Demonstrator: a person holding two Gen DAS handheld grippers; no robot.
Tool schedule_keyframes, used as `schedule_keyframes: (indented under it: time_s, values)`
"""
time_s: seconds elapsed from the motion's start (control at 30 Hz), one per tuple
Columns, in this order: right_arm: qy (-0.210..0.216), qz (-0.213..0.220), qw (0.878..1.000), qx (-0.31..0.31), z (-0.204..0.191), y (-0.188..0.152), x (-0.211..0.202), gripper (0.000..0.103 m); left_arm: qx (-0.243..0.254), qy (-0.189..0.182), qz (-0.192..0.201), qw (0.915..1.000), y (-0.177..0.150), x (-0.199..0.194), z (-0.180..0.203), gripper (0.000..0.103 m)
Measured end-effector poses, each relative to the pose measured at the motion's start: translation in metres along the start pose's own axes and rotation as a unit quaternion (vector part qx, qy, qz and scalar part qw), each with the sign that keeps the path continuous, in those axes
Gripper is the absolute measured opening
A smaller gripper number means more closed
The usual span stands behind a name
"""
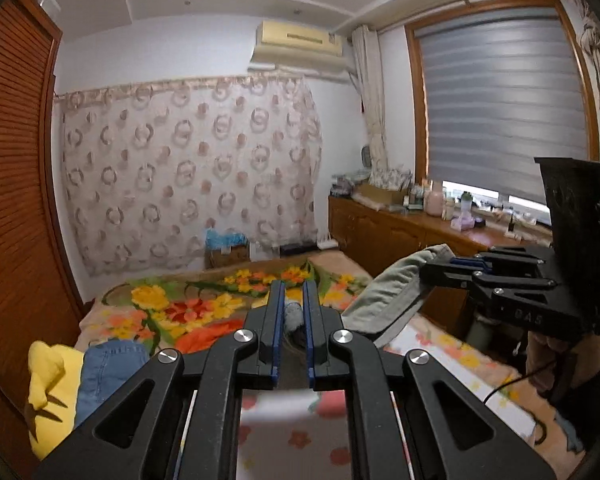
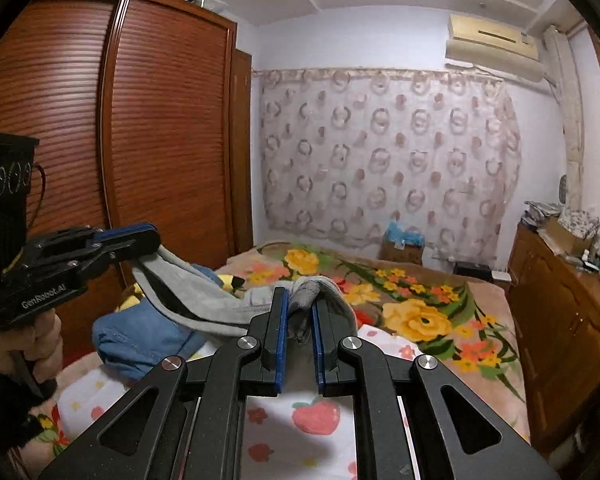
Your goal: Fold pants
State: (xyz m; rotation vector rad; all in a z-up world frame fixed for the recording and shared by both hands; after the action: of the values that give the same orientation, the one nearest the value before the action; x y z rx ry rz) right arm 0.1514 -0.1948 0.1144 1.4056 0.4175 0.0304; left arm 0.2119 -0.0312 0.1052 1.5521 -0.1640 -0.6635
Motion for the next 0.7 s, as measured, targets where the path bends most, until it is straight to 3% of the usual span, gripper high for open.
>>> schedule_keyframes:
  time_s: [0.27,0.7]
  values:
    - [0.02,-0.099,0.995,0.004,-0.007,-0.051,0.037,0.011,-0.01,-0.003,-0.063,0.998,-0.055,0.015,0.004,0.01]
    - [0.024,-0.136,0.99,-0.005,-0.003,-0.045,0.018,0.011,-0.011,-0.025,-0.086,0.9959,-0.094,-0.018,0.035,0.01]
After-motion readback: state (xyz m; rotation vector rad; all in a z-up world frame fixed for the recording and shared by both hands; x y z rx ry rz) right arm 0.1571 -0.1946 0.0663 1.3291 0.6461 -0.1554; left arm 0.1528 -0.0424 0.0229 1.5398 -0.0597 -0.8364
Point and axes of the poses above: each gripper's, at about its wrist camera, not at the fingertips, and x roughly the way its jaws point, z to its right, y to its top, the point moved 4 cm from there along x, roughly the way its jaws point, and after that the axes turned 11 degrees about -y, right-handed, at the moved point
